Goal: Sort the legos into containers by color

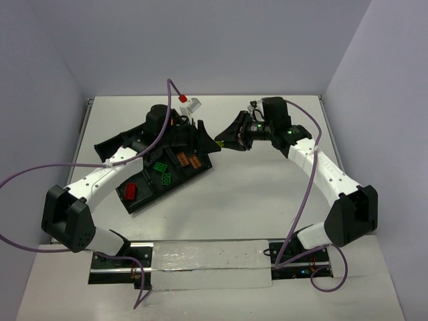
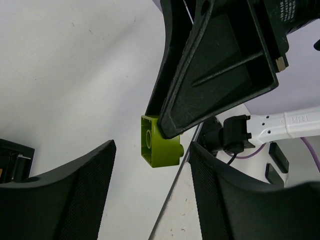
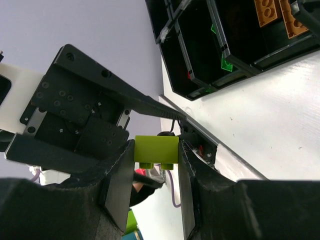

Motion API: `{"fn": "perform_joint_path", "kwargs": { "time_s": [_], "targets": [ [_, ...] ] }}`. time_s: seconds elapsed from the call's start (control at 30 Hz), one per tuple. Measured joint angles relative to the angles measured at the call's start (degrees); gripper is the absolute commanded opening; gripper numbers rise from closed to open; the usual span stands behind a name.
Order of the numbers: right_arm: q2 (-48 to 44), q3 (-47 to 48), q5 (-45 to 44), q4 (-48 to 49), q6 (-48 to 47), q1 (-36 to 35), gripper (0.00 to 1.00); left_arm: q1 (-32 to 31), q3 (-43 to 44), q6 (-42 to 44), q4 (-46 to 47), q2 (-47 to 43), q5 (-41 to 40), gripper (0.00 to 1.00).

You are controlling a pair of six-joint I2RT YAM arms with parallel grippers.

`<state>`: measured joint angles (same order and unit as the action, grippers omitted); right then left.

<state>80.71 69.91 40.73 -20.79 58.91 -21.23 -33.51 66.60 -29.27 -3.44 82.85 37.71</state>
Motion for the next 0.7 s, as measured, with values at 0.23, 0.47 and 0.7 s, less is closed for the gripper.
{"fn": "perform_joint_path", "kwargs": {
  "time_s": [0.23,0.47,0.7],
  "targets": [
    [0.0,0.0,0.2,0.2,0.0,0.0,0.22,-0.2,0.4,-0.4,0.3,0.4,-0.3,0.53],
    [0.0,0.0,0.3,0.2,0.0,-0.3,0.22,-0.3,0.4,-1.4,0.5,0.4,-0.4,0.46],
    [0.1,-0.1,-1.0,-0.2,0.2,-0.4,0.23,-0.7,1.1,-0.7,0.5,0.8,0.2,0.00]
  ]
}}
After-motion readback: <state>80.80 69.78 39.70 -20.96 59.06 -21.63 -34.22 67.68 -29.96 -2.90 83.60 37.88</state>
